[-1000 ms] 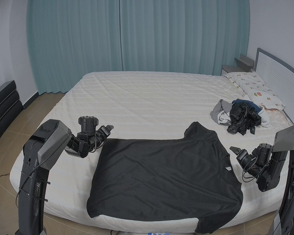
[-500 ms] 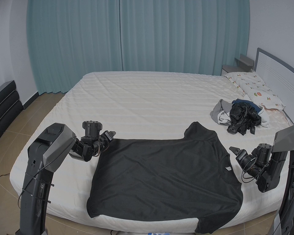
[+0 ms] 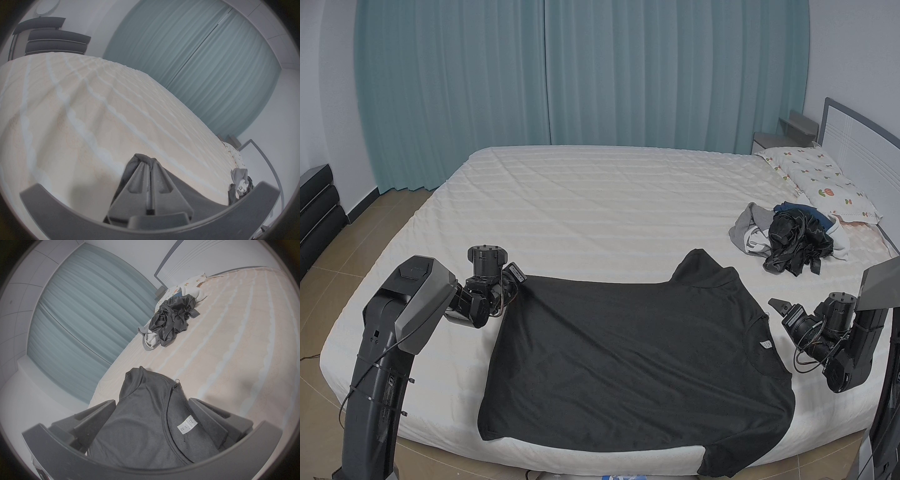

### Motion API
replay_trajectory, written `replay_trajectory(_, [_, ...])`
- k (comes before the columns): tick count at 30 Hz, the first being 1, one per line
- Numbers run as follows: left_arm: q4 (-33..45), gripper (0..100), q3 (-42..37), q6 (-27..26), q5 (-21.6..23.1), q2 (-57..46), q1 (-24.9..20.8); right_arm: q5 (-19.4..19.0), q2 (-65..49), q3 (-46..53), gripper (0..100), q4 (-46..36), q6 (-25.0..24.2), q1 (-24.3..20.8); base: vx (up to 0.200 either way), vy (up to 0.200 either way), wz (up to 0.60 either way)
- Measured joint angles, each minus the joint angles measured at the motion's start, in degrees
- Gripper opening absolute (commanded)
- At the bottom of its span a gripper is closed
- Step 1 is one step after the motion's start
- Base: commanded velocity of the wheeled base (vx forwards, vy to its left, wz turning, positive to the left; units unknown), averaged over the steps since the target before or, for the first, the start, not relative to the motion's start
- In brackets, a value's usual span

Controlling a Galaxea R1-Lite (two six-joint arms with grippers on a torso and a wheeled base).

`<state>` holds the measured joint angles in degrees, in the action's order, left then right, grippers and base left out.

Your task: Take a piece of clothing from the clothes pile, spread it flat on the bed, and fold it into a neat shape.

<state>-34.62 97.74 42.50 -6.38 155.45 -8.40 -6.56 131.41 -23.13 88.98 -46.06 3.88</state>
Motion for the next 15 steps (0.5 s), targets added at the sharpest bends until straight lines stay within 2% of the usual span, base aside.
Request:
replay_trajectory(6, [0.02,0,0.95,0.01,-0.05,0.55,0.30,0.10,0.01,0.01,100,0.00,0.00,-0.07,0.000,0.000,0.00])
replay_trajectory(7, [0.02,100,0.96,0.01,0.00,0.59,0.30,0.10,0.01,0.01,100,0.00,0.00,-0.07,0.000,0.000,0.00])
replay_trajectory(15, [0.22,100,0.77,1.60,0.33,0.41,0.46,0.07,0.09,0.26,100,0.00,0.00,-0.09,0.000,0.000,0.00])
